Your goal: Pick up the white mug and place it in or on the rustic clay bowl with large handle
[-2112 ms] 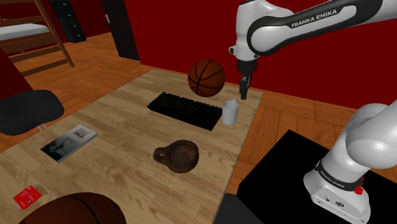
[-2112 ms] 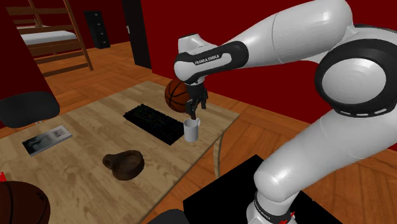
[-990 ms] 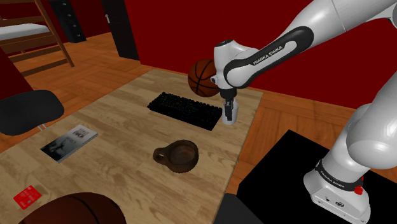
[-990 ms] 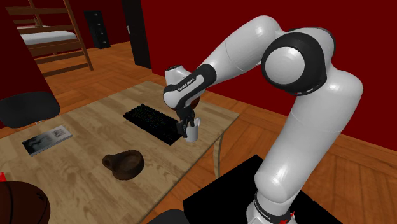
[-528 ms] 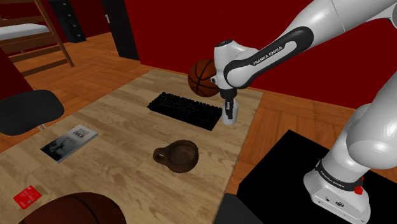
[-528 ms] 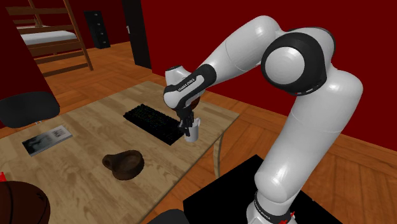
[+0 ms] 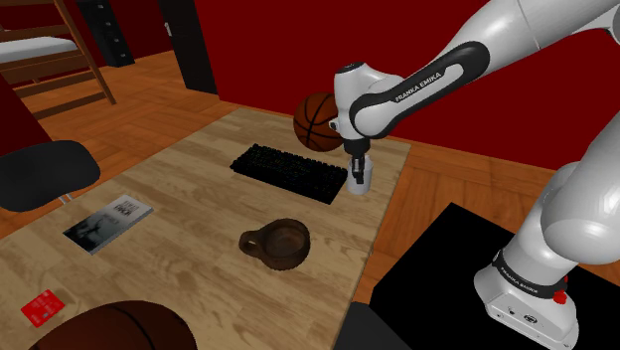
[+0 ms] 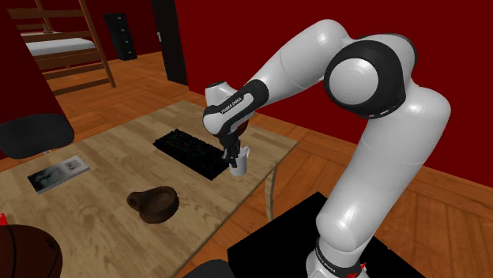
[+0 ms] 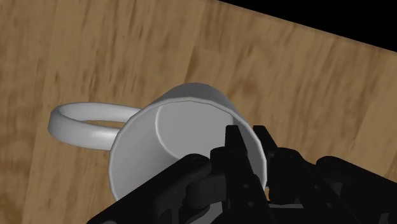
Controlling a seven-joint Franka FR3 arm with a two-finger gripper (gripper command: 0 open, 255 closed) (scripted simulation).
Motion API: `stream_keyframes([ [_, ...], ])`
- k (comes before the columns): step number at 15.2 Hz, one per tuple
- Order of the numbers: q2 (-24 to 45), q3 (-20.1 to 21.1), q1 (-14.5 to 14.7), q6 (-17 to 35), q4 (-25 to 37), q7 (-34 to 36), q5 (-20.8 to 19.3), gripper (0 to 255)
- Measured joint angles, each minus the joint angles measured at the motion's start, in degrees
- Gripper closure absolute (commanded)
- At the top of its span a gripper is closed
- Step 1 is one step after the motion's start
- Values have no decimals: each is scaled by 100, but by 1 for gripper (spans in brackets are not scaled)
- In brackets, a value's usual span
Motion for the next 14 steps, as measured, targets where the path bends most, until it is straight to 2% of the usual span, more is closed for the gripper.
stream_keyframes([
  [14,-491,-10,8,-1016,534,-139,107,255],
])
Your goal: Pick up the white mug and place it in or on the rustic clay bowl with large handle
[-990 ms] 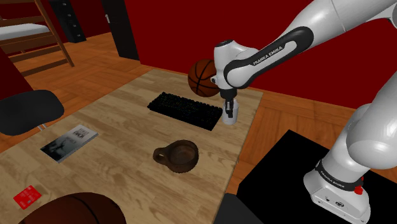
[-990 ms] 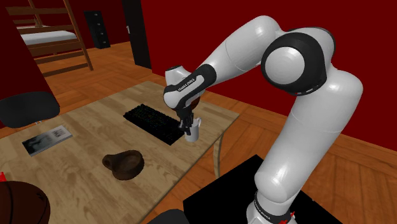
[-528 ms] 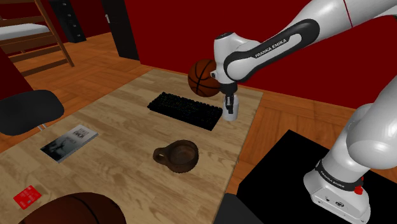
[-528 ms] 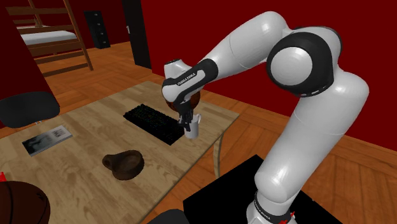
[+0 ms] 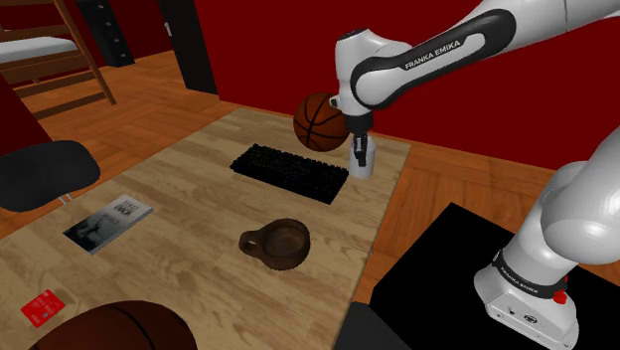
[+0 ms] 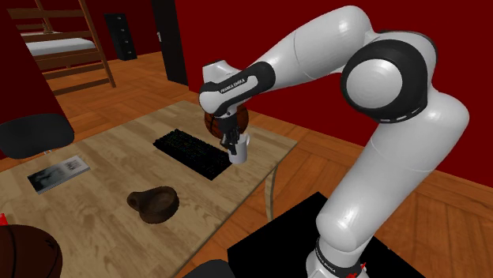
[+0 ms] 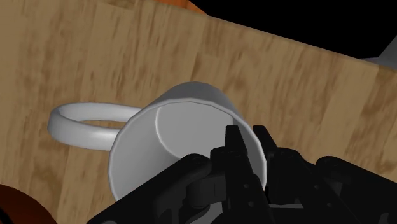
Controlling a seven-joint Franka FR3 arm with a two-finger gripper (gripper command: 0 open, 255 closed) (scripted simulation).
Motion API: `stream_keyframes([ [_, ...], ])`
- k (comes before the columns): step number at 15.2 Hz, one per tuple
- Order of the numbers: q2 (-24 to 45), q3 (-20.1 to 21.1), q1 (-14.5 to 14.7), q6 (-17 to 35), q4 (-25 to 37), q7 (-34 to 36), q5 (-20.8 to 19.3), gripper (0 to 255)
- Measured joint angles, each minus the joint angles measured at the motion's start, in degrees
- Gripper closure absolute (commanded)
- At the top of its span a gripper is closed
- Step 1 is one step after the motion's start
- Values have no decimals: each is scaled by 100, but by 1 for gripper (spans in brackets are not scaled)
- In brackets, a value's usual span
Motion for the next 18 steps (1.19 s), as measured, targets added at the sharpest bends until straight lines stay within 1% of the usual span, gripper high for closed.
stream_keyframes([
  [18,-332,-12,3,-1378,1053,-129,61,255],
])
